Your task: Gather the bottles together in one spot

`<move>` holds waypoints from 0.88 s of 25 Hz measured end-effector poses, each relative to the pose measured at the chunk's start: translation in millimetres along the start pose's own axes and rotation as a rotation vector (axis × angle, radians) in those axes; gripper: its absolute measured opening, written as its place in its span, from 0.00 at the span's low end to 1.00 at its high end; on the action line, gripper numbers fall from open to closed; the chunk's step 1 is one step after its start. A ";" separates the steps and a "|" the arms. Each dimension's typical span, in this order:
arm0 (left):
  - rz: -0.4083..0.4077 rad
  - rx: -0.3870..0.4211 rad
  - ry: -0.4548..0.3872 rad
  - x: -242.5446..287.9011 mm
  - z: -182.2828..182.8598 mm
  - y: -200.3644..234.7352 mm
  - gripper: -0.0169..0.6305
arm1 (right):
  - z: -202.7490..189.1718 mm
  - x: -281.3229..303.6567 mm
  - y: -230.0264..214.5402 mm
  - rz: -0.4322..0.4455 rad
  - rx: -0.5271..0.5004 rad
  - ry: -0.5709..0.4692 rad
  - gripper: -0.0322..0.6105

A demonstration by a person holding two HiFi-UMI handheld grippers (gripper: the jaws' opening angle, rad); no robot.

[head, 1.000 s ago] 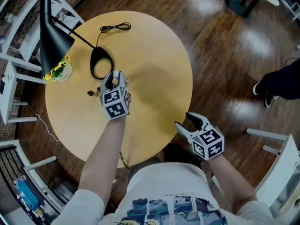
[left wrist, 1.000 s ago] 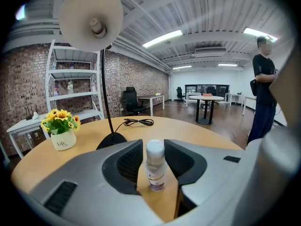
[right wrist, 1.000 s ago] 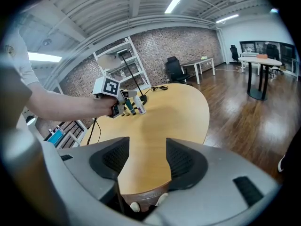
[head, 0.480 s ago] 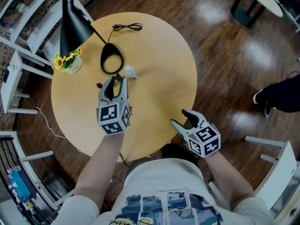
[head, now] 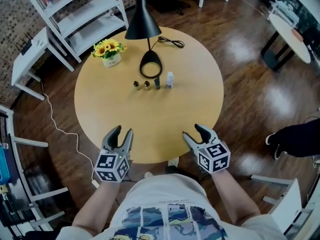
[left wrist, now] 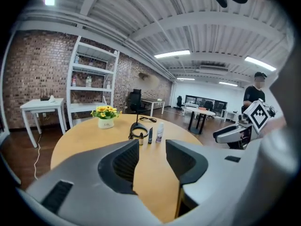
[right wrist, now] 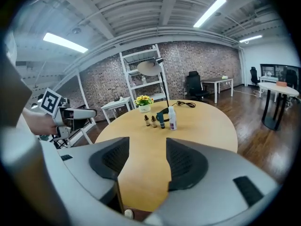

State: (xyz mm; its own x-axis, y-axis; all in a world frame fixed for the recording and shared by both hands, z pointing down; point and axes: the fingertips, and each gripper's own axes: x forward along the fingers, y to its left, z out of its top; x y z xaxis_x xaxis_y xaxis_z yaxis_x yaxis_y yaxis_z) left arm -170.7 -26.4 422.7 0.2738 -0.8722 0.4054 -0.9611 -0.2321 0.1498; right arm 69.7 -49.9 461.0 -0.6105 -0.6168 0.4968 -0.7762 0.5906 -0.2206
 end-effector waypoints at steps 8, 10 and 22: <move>0.040 -0.053 0.057 -97.2 -56.6 26.8 0.28 | -16.2 -25.6 63.5 -0.033 -0.026 0.004 0.47; 0.018 -0.062 0.066 -108.6 -64.9 26.8 0.28 | -19.7 -30.4 77.3 -0.047 -0.032 -0.004 0.47; -0.019 -0.037 0.065 -162.7 -96.2 37.0 0.29 | -64.5 -87.0 103.5 -0.168 0.005 -0.024 0.47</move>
State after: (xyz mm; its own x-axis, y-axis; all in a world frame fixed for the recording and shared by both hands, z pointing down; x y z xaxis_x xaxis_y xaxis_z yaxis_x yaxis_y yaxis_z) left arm -247.3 148.4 449.0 0.2947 -0.8380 0.4593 -0.9541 -0.2312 0.1903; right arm 52.7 98.5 449.1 -0.4753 -0.7190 0.5070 -0.8686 0.4754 -0.1401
